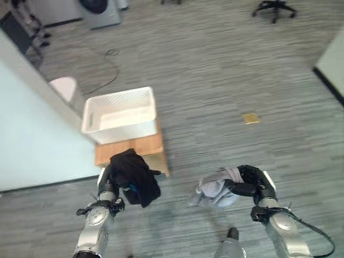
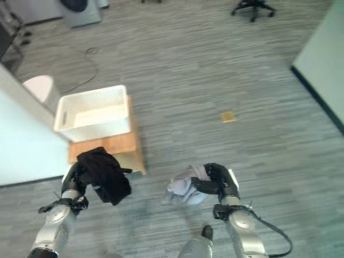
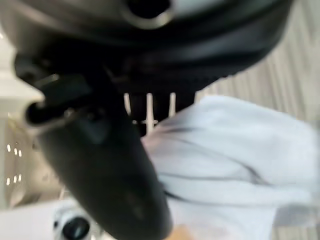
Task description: Pick up bed clothes into laundry basket.
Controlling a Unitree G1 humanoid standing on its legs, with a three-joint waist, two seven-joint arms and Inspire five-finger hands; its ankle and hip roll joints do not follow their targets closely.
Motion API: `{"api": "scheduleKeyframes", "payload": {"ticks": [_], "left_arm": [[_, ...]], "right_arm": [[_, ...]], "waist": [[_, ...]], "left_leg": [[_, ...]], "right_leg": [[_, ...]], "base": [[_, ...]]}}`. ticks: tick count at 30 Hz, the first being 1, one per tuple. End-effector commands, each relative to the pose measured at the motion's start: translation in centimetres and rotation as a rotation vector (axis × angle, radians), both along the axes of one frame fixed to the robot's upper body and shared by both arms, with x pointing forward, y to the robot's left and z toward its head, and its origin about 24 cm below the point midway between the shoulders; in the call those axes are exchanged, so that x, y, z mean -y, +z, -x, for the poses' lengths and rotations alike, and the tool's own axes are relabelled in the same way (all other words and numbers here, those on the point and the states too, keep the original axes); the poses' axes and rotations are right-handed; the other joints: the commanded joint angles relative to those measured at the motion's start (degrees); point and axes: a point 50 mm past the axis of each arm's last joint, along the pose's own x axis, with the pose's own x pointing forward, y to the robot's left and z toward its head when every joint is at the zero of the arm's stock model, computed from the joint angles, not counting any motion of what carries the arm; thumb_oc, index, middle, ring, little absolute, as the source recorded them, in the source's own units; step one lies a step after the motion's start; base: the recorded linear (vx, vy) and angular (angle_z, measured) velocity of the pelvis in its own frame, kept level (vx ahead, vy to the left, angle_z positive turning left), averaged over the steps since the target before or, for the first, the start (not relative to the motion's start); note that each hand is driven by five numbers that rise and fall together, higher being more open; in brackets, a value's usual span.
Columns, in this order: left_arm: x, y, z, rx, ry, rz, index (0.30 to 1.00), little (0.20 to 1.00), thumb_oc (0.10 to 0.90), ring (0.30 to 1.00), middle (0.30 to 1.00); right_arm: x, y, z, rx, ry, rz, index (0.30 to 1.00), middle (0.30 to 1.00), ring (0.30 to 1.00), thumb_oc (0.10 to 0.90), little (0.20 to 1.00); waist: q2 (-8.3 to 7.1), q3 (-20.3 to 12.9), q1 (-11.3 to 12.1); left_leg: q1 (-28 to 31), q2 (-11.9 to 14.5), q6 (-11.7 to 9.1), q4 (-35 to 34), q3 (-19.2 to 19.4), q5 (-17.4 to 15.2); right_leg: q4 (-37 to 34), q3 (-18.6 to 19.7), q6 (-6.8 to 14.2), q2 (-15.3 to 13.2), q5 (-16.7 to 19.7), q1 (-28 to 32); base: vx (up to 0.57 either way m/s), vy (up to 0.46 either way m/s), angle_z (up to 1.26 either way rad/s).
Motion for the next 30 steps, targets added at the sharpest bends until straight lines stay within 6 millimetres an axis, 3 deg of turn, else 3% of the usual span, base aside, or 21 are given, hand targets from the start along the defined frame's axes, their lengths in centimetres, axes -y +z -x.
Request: {"api": "scheduleKeyframes", "payload": {"ticks": [1, 2, 3, 5, 7, 10, 11, 13, 16, 19, 20, 22, 23, 24, 25, 27, 30], "left_arm": [[-2.4, 6.6, -1.8, 0.336, 0.075, 0.030, 0.300, 0.300, 0.400, 0.300, 0.300], [-2.4, 6.6, -1.9, 0.337, 0.075, 0.030, 0.300, 0.300, 0.400, 0.300, 0.300], [-2.2, 6.4, -1.7, 0.329, 0.071, 0.035, 0.300, 0.300, 0.400, 0.300, 0.300], [-2.2, 6.6, -1.6, 0.339, 0.060, 0.007, 0.300, 0.300, 0.400, 0.300, 0.300], [-2.0, 6.7, -1.8, 0.349, 0.064, 0.024, 0.300, 0.300, 0.400, 0.300, 0.300], [-1.5, 7.1, -2.5, 0.362, 0.042, 0.026, 0.300, 0.300, 0.400, 0.300, 0.300], [-1.3, 7.1, -2.6, 0.361, 0.033, 0.018, 0.300, 0.300, 0.400, 0.300, 0.300], [-0.7, 7.1, -2.9, 0.360, 0.004, -0.005, 0.300, 0.300, 0.400, 0.300, 0.300], [-0.5, 7.6, -3.3, 0.377, 0.002, -0.012, 0.300, 0.300, 0.400, 0.300, 0.300], [0.1, 8.4, -3.9, 0.404, -0.029, -0.049, 0.300, 0.300, 0.400, 0.300, 0.300], [0.1, 9.1, -4.1, 0.428, -0.031, -0.074, 0.300, 0.300, 0.400, 0.300, 0.300], [-0.1, 10.1, -4.3, 0.467, -0.021, -0.090, 0.300, 0.300, 0.400, 0.300, 0.300], [-0.1, 10.4, -4.4, 0.473, -0.024, -0.100, 0.300, 0.300, 0.400, 0.300, 0.300], [-0.2, 10.5, -4.4, 0.474, -0.021, -0.100, 0.300, 0.300, 0.400, 0.300, 0.300], [-0.1, 11.1, -4.6, 0.499, -0.038, -0.113, 0.300, 0.300, 0.400, 0.300, 0.300], [0.5, 11.8, -4.8, 0.524, -0.080, -0.115, 0.300, 0.300, 0.400, 0.300, 0.300], [1.3, 12.4, -5.1, 0.548, -0.129, -0.130, 0.300, 0.300, 0.400, 0.300, 0.300]], "right_arm": [[-2.7, 5.1, -1.4, 0.307, 0.114, -0.055, 0.300, 0.300, 0.300, 0.400, 0.300], [-2.7, 5.1, -1.4, 0.308, 0.114, -0.055, 0.300, 0.300, 0.300, 0.400, 0.300], [-2.4, 5.2, -1.6, 0.302, 0.120, -0.034, 0.300, 0.300, 0.300, 0.400, 0.300], [-1.0, 4.1, -0.9, 0.251, 0.067, -0.042, 0.300, 0.300, 0.300, 0.400, 0.300], [-0.4, 3.4, -0.6, 0.226, 0.023, -0.057, 0.300, 0.300, 0.300, 0.400, 0.300], [-0.2, 2.8, -0.1, 0.217, -0.022, -0.117, 0.300, 0.300, 0.300, 0.400, 0.300], [-0.3, 2.7, -0.1, 0.216, -0.020, -0.117, 0.300, 0.300, 0.300, 0.400, 0.300], [-0.5, 2.7, -0.2, 0.211, 0.008, -0.088, 0.300, 0.300, 0.300, 0.400, 0.300], [-1.4, 3.9, -1.6, 0.257, 0.063, -0.059, 0.300, 0.300, 0.300, 0.400, 0.300], [-2.1, 4.6, -2.3, 0.298, 0.071, -0.072, 0.300, 0.300, 0.300, 0.400, 0.300], [-2.4, 4.8, -2.5, 0.314, 0.076, -0.080, 0.300, 0.300, 0.300, 0.400, 0.300], [-3.5, 5.1, -3.4, 0.344, 0.090, -0.121, 0.300, 0.300, 0.300, 0.400, 0.300], [-4.1, 5.1, -3.6, 0.343, 0.114, -0.124, 0.300, 0.300, 0.300, 0.400, 0.300], [-4.2, 5.1, -3.7, 0.345, 0.116, -0.124, 0.300, 0.300, 0.300, 0.400, 0.300], [-4.3, 5.0, -3.8, 0.333, 0.135, -0.111, 0.300, 0.300, 0.300, 0.400, 0.300], [-3.6, 5.4, -3.6, 0.342, 0.112, -0.094, 0.300, 0.300, 0.300, 0.400, 0.300], [-2.6, 5.4, -3.1, 0.356, 0.056, -0.100, 0.300, 0.300, 0.300, 0.400, 0.300]], "waist": [[-7.38, -2.5, 3.0], [-7.50, -2.5, 2.6], [-9.14, -1.9, 2.9], [-10.16, -1.5, 3.1], [-9.99, -1.4, 3.8], [-8.00, -2.0, 3.7], [-7.31, -2.4, 4.1], [-5.86, -3.1, 5.3], [-5.01, -3.7, 5.9], [-5.58, -5.7, 5.6], [-6.01, -6.0, 5.6], [-6.05, -5.7, 6.0], [-5.28, -5.1, 5.6], [-5.45, -4.9, 5.8], [-5.08, -3.3, 3.9], [-4.99, -3.2, 2.3], [-5.86, -2.8, 0.7]], "left_leg": [[-8.5, -6.0, 0.6, 15.0, -21.1, -3.0], [-9.1, -6.3, 0.8, 15.5, -21.5, -3.1], [-10.7, -11.1, 1.7, 22.1, -24.7, -6.6], [-16.2, -14.2, 1.9, 28.4, -22.5, -8.6], [-20.3, -18.1, 2.2, 27.8, -20.2, -10.1], [-21.3, -18.7, 3.8, 16.2, -11.1, -10.1], [-20.2, -20.0, 4.6, 10.5, -9.9, -10.7], [-18.7, -21.9, 4.6, -3.6, -8.2, -7.0], [-18.6, -21.9, 4.7, -5.9, -6.8, -5.4], [-17.4, -24.5, 7.4, -5.3, -7.1, -7.7], [-15.8, -25.5, 8.6, -6.0, -7.2, -9.4], [-12.1, -26.4, 11.4, -7.5, -6.6, -11.4], [-10.0, -26.3, 12.3, -8.5, -7.7, -12.0], [-9.8, -26.5, 12.4, -8.9, -7.3, -11.8], [-6.3, -26.8, 13.0, -10.3, -11.3, -12.6], [-3.8, -27.6, 13.0, -11.7, -14.6, -13.1], [-1.1, -28.5, 12.3, -13.0, -18.2, -14.6]], "right_leg": [[-19.0, 3.2, -0.4, -1.0, 5.3, 12.7], [-19.1, 2.9, -0.3, -1.2, 5.4, 12.7], [-20.0, 5.0, -1.2, -0.7, 5.7, 13.3], [-21.2, 6.8, -2.4, 0.5, 5.3, 15.0], [-21.6, 7.7, -3.0, 1.8, 4.4, 16.2], [-22.5, 7.0, -2.8, 4.7, 3.0, 18.6], [-22.7, 7.0, -2.4, 5.3, 2.5, 18.9], [-24.0, 6.4, -1.4, 6.4, 1.3, 21.7], [-24.5, 4.7, -0.4, 6.5, 0.2, 24.7], [-20.2, 4.1, 0.7, 4.3, -0.1, 25.3], [-15.5, 4.0, 0.8, 2.9, 0.6, 24.6], [-1.2, 5.1, 1.8, 0.1, 5.3, 18.9], [4.1, 6.1, 1.8, 0.3, 7.8, 16.2], [5.3, 6.7, 1.9, 0.0, 7.5, 15.4], [11.4, 12.1, 1.3, 4.2, 7.5, 10.2], [9.4, 16.9, -0.2, 8.8, 6.1, 5.4], [1.2, 17.5, -0.7, 7.9, 6.0, 4.5]], "base": [[0.09, -0.433, -0.55], [0.11, -0.639, -1.30], [-0.01, -0.399, -1.66], [0.04, -0.468, -1.11], [0.12, -0.279, -0.51], [0.21, -0.123, -0.32], [0.31, 0.039, -0.07], [0.37, 0.077, 0.01], [0.26, 0.029, 0.14], [0.25, 0.096, 0.32], [0.24, 0.181, 0.55], [0.18, 0.243, 0.51], [0.10, 0.176, 0.05], [0.22, 0.121, 0.02], [0.25, 0.033, 0.05], [0.34, -0.002, 0.74], [0.29, -0.097, 1.02]]}}
